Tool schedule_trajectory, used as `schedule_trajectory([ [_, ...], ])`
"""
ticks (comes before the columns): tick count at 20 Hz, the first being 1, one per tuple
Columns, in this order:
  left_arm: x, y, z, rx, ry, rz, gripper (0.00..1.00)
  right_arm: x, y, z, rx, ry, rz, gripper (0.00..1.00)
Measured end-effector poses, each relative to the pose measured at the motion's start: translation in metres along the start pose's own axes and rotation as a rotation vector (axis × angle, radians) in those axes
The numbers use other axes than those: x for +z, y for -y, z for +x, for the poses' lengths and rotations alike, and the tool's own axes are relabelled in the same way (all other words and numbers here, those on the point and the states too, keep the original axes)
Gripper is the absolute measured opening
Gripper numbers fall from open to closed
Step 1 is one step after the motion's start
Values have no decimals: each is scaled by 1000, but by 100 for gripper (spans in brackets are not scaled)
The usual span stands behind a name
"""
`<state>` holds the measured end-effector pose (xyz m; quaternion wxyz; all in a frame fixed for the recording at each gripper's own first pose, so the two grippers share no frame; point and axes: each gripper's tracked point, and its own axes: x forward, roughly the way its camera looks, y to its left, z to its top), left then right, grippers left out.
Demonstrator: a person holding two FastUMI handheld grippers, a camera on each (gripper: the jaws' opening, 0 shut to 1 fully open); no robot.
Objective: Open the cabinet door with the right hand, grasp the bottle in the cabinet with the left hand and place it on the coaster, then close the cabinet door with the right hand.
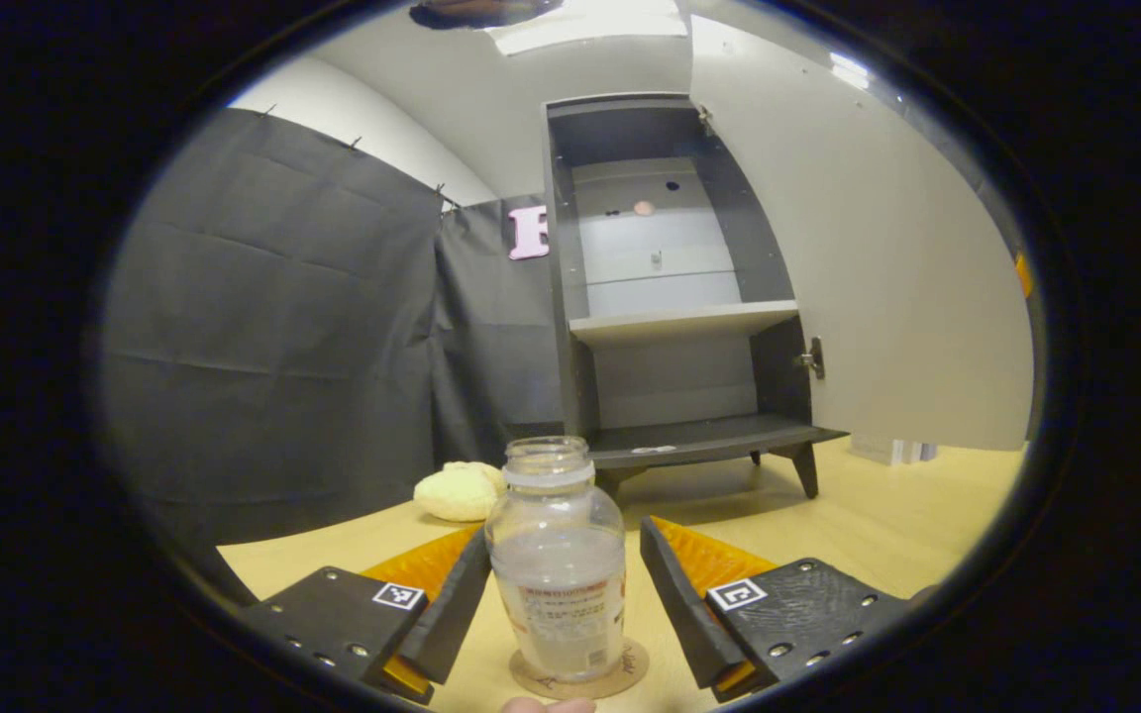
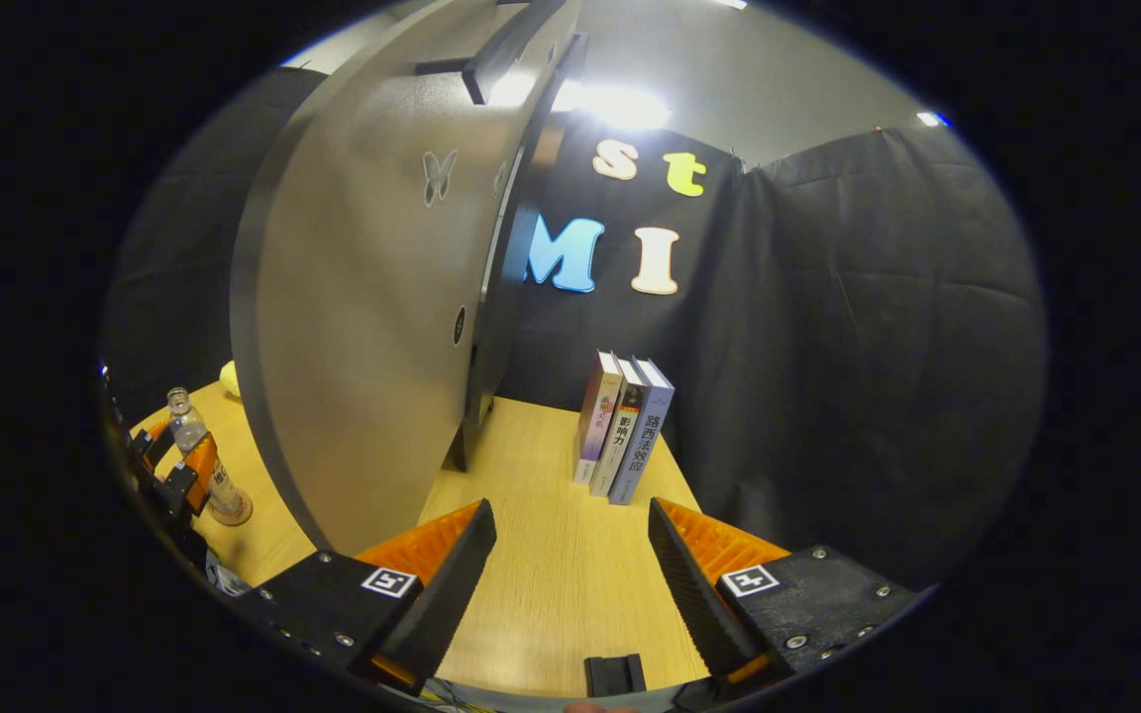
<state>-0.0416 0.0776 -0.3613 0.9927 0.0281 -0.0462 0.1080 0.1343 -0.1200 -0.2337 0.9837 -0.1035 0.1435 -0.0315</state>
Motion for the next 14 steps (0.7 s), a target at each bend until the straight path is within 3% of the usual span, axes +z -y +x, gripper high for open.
schedule_trajectory([
  [6, 41, -7, 8, -6, 16, 22, 88, 6, 3, -13, -10, 15, 15, 96],
  [14, 173, -8, -6, -62, 29, 22, 86, 73, 28, -29, -79, 132, 132, 95],
])
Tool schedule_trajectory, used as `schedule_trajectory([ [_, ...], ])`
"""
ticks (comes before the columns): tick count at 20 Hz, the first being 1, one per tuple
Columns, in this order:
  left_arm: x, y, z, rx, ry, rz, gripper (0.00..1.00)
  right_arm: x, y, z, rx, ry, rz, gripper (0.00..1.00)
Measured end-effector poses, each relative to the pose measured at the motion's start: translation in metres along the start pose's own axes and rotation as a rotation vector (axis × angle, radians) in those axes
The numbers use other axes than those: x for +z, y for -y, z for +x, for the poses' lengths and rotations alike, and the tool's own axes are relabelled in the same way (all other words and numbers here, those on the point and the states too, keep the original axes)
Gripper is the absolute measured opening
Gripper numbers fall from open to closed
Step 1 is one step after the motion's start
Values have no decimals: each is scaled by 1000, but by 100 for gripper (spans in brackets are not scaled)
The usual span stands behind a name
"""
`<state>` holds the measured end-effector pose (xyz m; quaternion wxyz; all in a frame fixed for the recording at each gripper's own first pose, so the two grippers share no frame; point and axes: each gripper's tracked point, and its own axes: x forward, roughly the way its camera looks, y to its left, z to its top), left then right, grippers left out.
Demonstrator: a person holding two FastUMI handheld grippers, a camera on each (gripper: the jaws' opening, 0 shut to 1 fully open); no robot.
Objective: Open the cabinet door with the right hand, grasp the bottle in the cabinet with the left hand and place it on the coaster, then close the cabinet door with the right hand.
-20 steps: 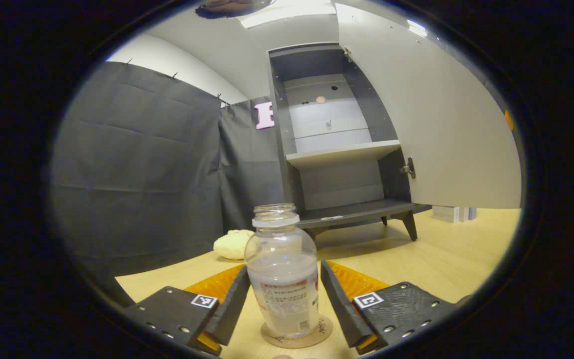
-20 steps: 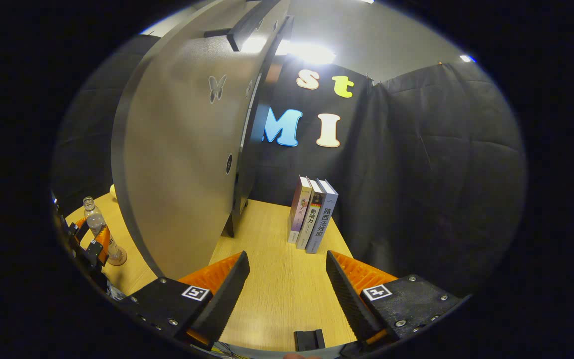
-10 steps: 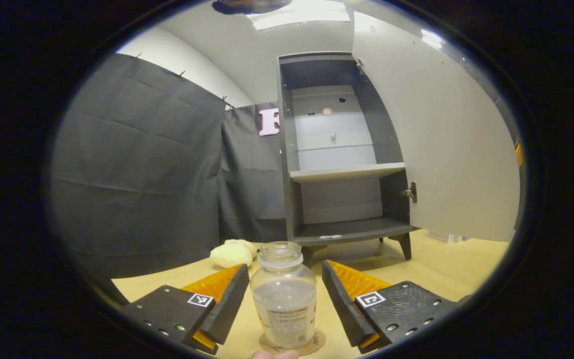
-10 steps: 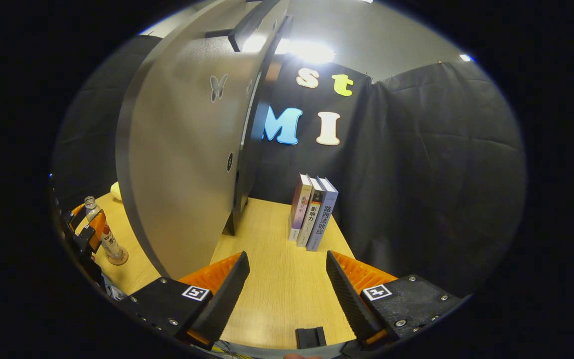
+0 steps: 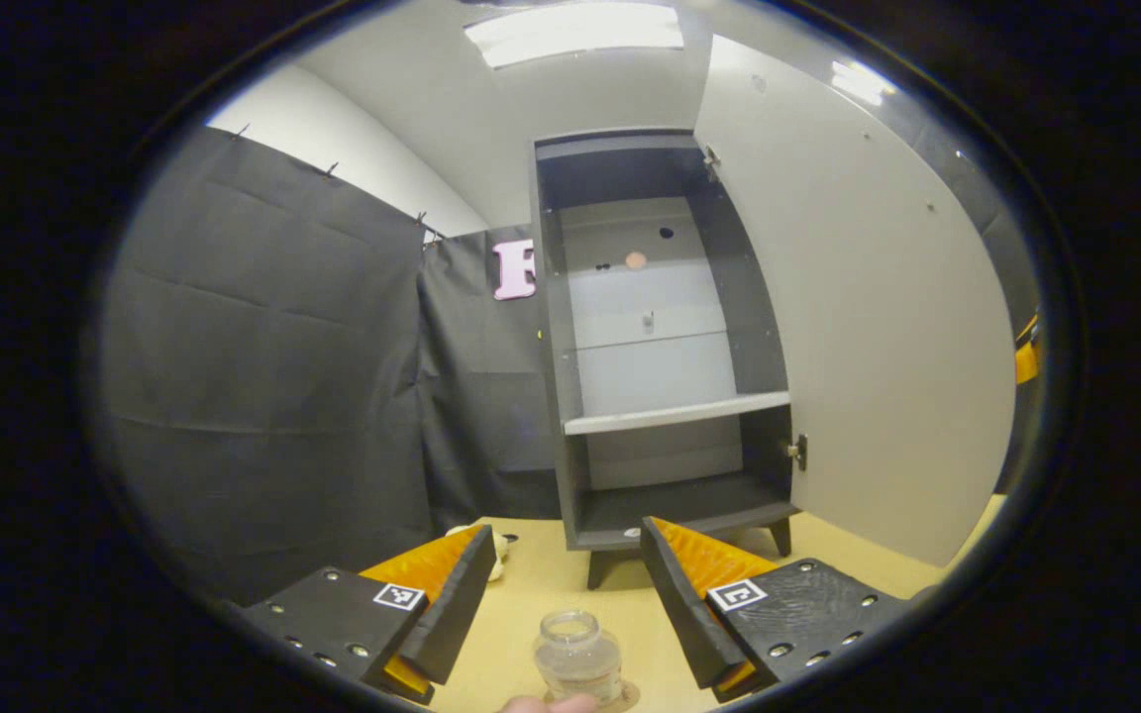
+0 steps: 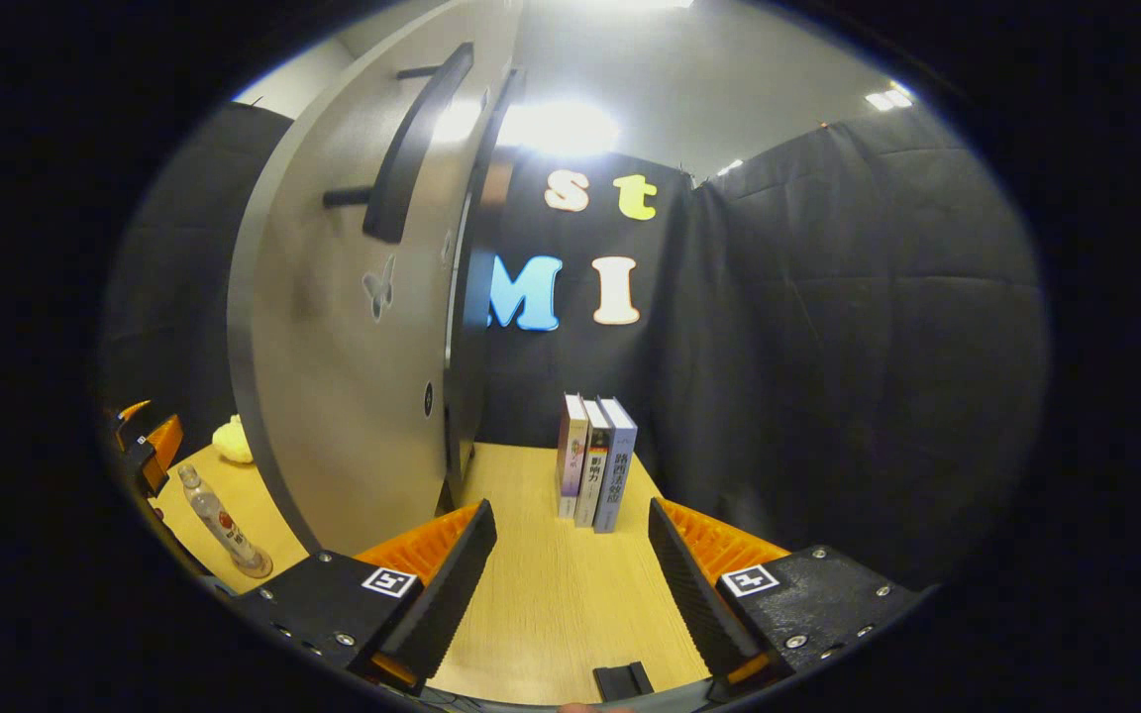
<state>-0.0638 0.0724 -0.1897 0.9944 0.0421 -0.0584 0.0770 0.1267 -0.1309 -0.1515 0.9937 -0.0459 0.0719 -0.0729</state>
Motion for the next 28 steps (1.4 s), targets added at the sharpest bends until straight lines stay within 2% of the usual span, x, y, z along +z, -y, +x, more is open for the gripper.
schedule_trajectory([
  [4, 72, -11, -13, 2, -3, 3, 88, 51, -4, -9, 6, 107, 24, 95],
  [5, 91, -16, -16, 10, -2, 13, 85, 64, -1, -14, 3, 132, 28, 95],
  [8, 134, -18, -24, -9, -29, 41, 89, 86, 6, -10, -31, 160, 43, 96],
  [9, 143, -20, -25, -16, -42, 52, 90, 92, 9, -7, -39, 164, 71, 96],
  [11, 165, -22, -29, -33, -36, 46, 85, 104, 8, 1, -34, 163, 148, 95],
  [13, 187, -21, -32, -57, -19, 15, 88, 113, 4, 3, -17, 153, 215, 95],
  [16, 191, -15, -34, -116, -41, -60, 85, 131, 3, -3, -31, 174, 243, 94],
  [20, 195, -11, -37, -165, -39, -35, 88, 140, -2, -10, -70, 194, 216, 93],
  [22, 191, -10, -37, -175, -37, -27, 85, 141, -4, -11, -80, 193, 216, 93],
  [26, 183, -11, -34, -188, -73, -51, 88, 146, -4, -22, -194, 200, 175, 92],
  [28, 183, -12, -34, -189, -77, -55, 86, 147, -14, -27, -209, 207, 155, 92],
])
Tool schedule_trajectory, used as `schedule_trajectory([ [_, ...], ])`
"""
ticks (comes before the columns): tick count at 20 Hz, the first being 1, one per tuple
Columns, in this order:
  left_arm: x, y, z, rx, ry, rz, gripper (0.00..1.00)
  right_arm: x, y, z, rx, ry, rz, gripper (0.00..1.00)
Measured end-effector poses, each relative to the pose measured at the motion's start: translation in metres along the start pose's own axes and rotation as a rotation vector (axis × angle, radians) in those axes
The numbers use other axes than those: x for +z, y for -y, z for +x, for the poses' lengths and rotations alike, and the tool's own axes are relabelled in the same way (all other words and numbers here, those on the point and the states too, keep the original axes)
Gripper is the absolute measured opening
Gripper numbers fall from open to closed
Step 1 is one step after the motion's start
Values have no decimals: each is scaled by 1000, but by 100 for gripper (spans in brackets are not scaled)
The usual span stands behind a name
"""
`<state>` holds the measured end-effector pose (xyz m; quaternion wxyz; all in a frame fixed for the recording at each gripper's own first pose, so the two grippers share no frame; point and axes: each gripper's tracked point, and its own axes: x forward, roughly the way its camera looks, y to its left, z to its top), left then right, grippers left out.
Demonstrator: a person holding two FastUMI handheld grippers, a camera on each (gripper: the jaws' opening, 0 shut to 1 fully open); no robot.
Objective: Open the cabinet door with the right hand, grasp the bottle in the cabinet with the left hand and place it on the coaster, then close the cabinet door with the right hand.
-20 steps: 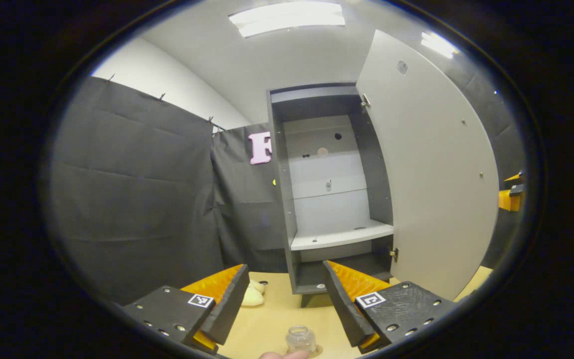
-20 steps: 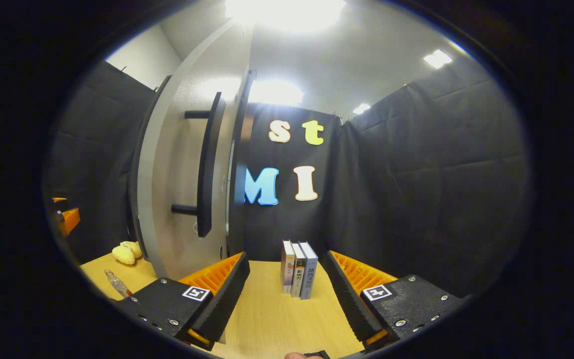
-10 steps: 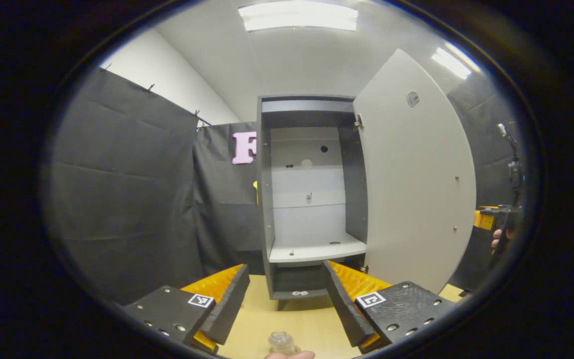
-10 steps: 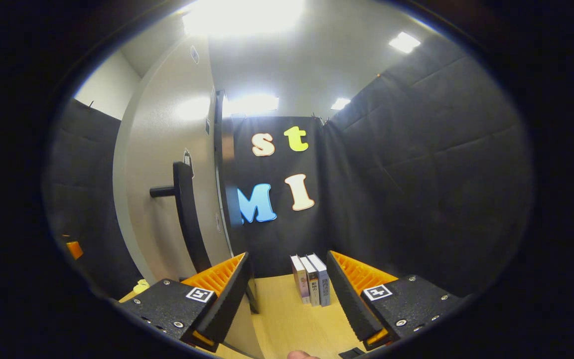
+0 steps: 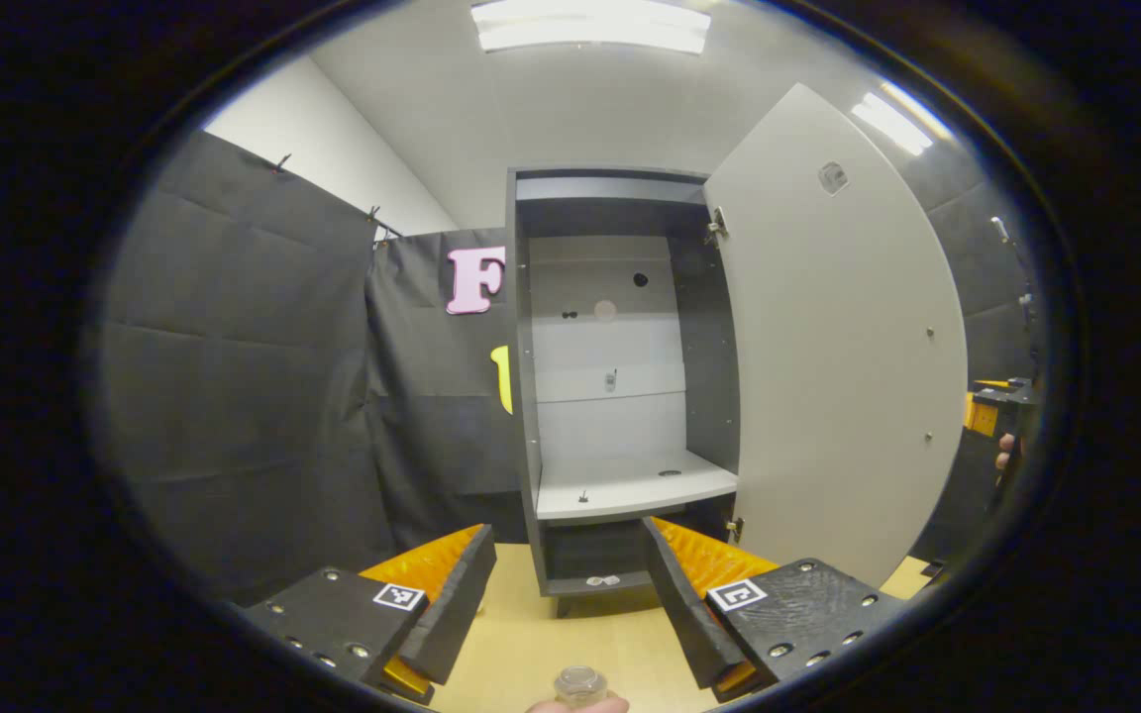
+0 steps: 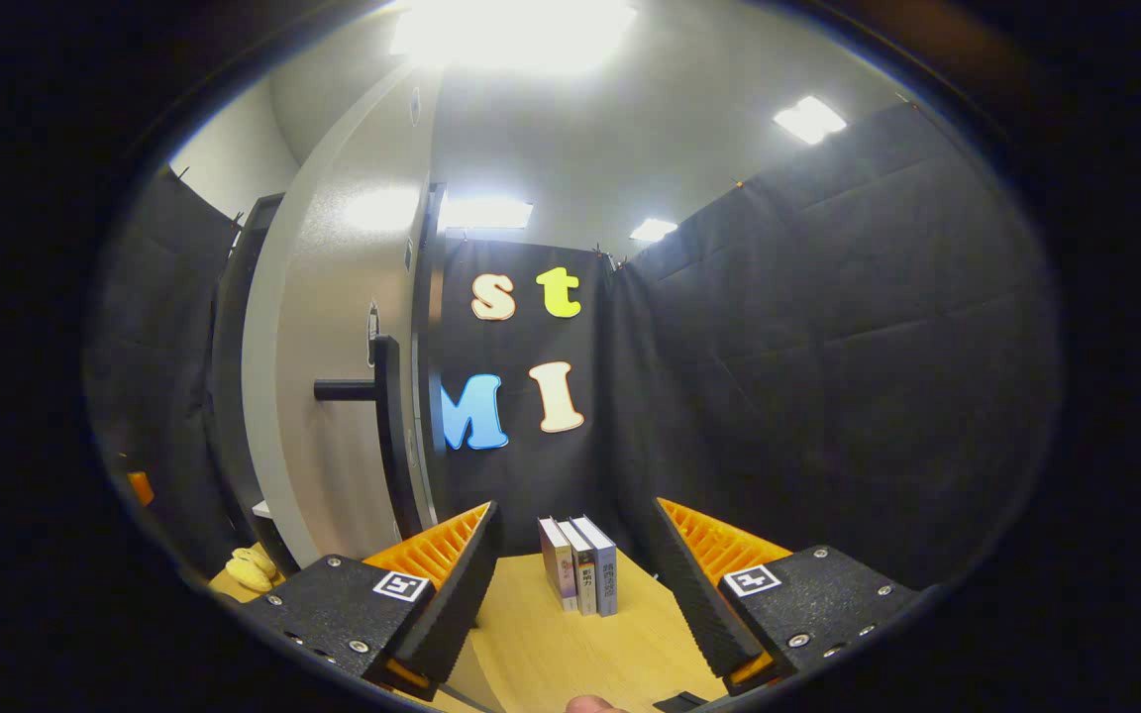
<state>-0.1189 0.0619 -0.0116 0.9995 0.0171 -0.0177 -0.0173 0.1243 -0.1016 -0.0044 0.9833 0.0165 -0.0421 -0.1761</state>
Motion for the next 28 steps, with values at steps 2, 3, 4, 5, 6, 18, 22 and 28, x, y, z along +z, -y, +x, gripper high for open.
schedule_trajectory([
  [2, -2, 1, 1, -13, -2, -13, 88, -4, -13, -5, 10, -9, 41, 92],
  [3, -2, 1, 3, -20, 1, -22, 86, -5, -21, -7, 15, -14, 66, 92],
  [4, -3, 3, 4, -32, 4, -29, 86, -6, -27, -11, 21, -15, 84, 92],
  [5, -3, 4, 6, -43, 13, -35, 86, -6, -33, -14, 20, -13, 92, 92],
  [6, -3, 3, 8, -50, 15, -34, 88, -4, -38, -18, 9, -8, 93, 92],
  [18, -12, -1, 2, -64, -7, 0, 88, -5, -179, -25, 250, -3, 49, 92],
  [22, -6, -2, 5, -70, 23, 31, 86, -13, -220, -22, 404, -35, 56, 92],
  [28, -1, 3, 5, -80, 33, 17, 86, -15, -216, -21, 411, -39, 71, 94],
])
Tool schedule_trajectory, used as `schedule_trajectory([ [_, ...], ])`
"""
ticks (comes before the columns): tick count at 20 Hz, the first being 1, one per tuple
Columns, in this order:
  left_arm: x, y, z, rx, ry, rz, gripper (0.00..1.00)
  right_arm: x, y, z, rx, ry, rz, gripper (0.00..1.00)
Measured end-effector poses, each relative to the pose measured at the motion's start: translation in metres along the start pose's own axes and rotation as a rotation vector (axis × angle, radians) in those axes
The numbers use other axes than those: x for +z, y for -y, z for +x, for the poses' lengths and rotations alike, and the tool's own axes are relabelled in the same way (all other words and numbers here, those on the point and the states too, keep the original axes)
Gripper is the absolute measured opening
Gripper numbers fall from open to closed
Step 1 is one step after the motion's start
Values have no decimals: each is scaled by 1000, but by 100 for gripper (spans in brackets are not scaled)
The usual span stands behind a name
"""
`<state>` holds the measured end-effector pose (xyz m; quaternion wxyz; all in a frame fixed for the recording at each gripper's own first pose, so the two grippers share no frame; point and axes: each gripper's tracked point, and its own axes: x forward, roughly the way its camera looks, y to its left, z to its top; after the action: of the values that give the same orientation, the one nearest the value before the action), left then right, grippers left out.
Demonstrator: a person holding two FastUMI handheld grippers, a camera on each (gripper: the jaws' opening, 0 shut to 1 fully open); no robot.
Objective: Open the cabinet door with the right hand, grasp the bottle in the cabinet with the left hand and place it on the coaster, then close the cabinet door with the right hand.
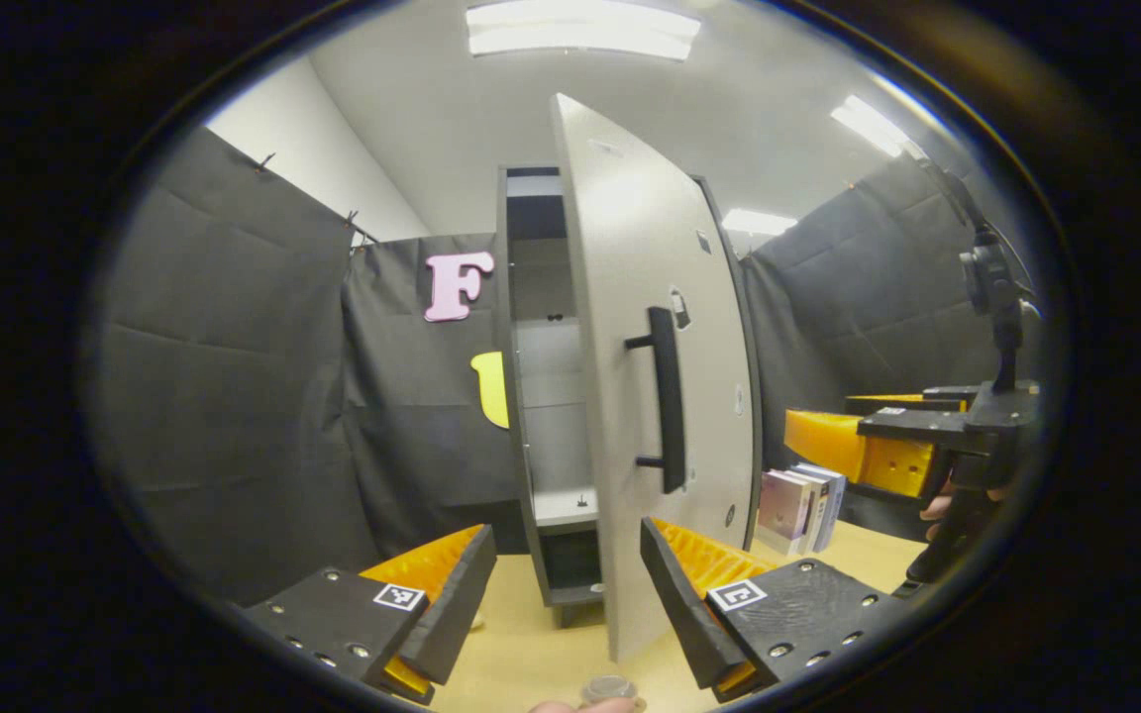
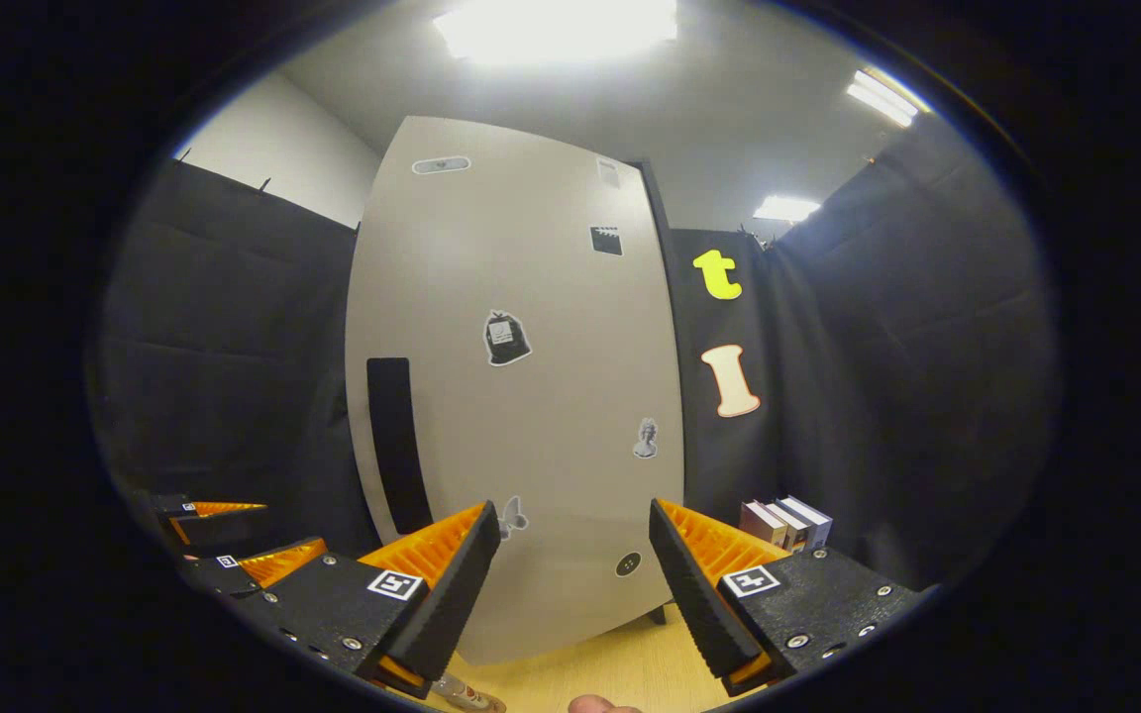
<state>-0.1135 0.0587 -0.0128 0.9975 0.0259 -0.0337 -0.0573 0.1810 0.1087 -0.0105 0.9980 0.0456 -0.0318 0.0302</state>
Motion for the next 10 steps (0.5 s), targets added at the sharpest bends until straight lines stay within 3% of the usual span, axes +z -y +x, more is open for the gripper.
schedule_trajectory([
  [5, 0, 6, 3, 3, -5, -37, 85, -2, 1, -10, -7, -27, -14, 94],
  [10, 2, 3, 6, 14, 2, -11, 85, -11, -12, -5, -4, -56, -16, 94],
])
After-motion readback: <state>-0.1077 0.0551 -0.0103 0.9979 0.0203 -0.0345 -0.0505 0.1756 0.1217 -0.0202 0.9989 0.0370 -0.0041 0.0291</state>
